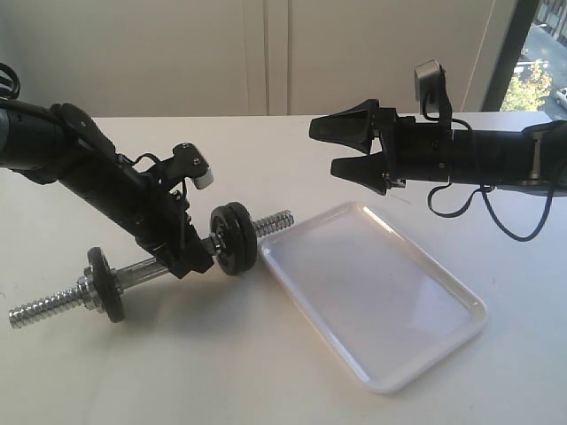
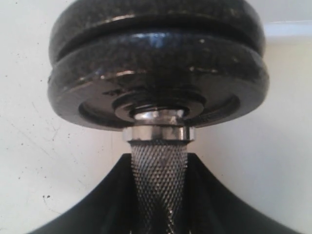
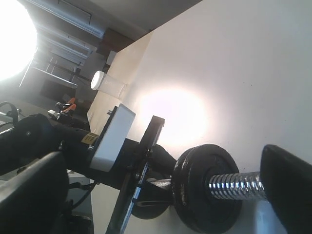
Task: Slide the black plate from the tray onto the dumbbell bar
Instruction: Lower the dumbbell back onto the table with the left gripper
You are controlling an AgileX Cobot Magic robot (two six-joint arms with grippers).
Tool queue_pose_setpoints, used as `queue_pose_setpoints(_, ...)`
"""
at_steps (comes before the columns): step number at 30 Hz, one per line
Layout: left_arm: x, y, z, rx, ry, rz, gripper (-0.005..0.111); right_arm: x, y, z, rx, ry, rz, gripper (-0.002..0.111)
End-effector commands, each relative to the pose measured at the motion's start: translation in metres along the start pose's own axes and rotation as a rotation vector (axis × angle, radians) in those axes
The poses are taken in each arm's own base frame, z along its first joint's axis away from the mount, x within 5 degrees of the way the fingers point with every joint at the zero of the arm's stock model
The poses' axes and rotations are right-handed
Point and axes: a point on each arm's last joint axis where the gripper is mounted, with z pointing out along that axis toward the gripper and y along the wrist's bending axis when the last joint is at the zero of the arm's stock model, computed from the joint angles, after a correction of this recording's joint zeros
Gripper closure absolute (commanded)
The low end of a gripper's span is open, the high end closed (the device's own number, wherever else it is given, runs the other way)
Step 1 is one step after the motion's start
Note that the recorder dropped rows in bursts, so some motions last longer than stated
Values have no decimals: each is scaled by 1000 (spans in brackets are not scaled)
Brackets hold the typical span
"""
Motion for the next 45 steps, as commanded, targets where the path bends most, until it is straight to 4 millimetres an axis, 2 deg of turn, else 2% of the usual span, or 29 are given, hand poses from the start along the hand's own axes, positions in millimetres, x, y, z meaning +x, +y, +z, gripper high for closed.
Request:
queue_pose_setpoints(1,-13,-3,-11,12,-72,-40,107,-5,4,-4,-10,-14,-29,7)
queue_pose_setpoints(14,-14,-4,-11,24,-82,-54,105,-5,4,-4,-10,-14,-29,7)
queue_pose_setpoints(17,-14,-4,-11,24,-82,-54,93,-5,4,-4,-10,-14,-29,8)
queue_pose_setpoints(21,-14,-4,-11,24,-82,-54,75,-6,3,-5,-9,-15,-44,19)
queue_pose_setpoints(24,-14,-4,-11,26,-82,-54,69,-7,2,-8,-5,-22,-43,20)
queue_pose_setpoints(45,-14,-5,-11,41,-78,-53,66,-8,1,-11,1,-30,-23,20)
